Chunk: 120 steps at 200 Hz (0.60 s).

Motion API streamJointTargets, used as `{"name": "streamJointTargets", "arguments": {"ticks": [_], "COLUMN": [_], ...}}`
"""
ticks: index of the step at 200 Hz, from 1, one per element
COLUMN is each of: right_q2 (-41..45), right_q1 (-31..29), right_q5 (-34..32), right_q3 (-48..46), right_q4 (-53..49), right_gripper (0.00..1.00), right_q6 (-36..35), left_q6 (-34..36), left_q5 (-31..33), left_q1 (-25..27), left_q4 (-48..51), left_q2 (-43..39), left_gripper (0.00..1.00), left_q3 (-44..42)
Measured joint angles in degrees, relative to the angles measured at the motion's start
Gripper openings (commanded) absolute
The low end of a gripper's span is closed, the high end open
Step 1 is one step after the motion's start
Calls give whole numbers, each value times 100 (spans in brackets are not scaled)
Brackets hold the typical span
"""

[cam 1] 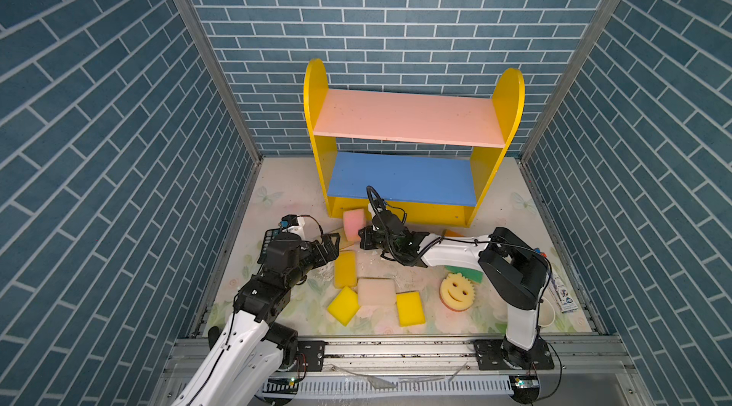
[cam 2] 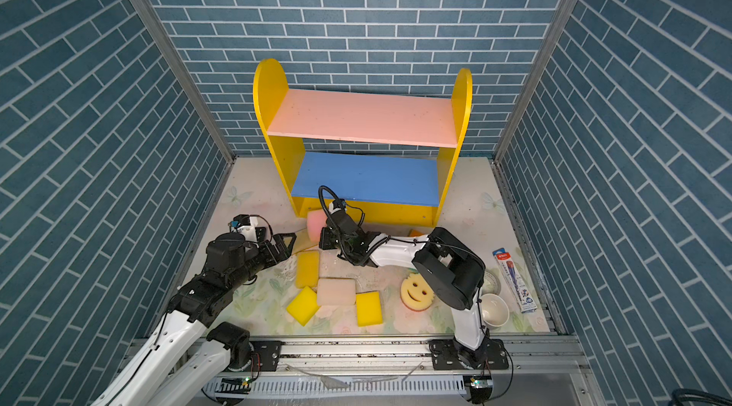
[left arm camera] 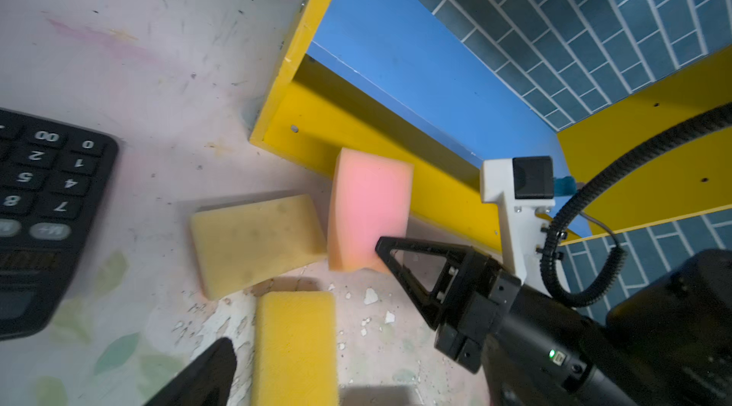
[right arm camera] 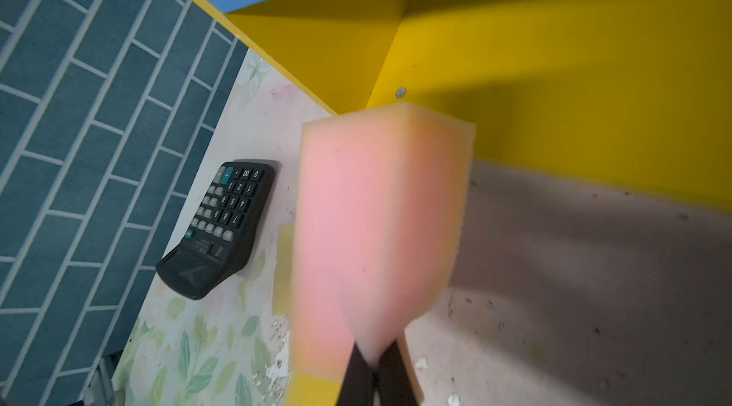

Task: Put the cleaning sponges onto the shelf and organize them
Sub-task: 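Carry the pink sponge with the right gripper under the blue shelf board, then set the pink sponge upright on the lower shelf and open the right gripper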

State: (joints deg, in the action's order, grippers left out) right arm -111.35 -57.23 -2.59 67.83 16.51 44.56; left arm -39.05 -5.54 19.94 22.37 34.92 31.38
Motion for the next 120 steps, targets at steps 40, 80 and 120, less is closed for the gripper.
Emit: {"name": "streamJointTargets", "arguments": {"ticks": [40, 80, 120], "right_q2": [-293, -785, -1069], "right_q1": [282, 431, 428], "right_q5": [-142, -221, -492], "right_q3": [197, 796, 953], "right_q4": [35, 85, 492], "right_gripper": [0, 0, 0], "right_q6": [13, -155, -129], "left_q6": [177, 267, 269], "left_q5": [439, 597, 588], "left_q1": [-9, -11, -17], "left_q4": [752, 1091, 1217], "left_q2": [-391, -603, -603], "left_gripper": [100, 100, 100], "left_q3": [85, 85, 85]}}
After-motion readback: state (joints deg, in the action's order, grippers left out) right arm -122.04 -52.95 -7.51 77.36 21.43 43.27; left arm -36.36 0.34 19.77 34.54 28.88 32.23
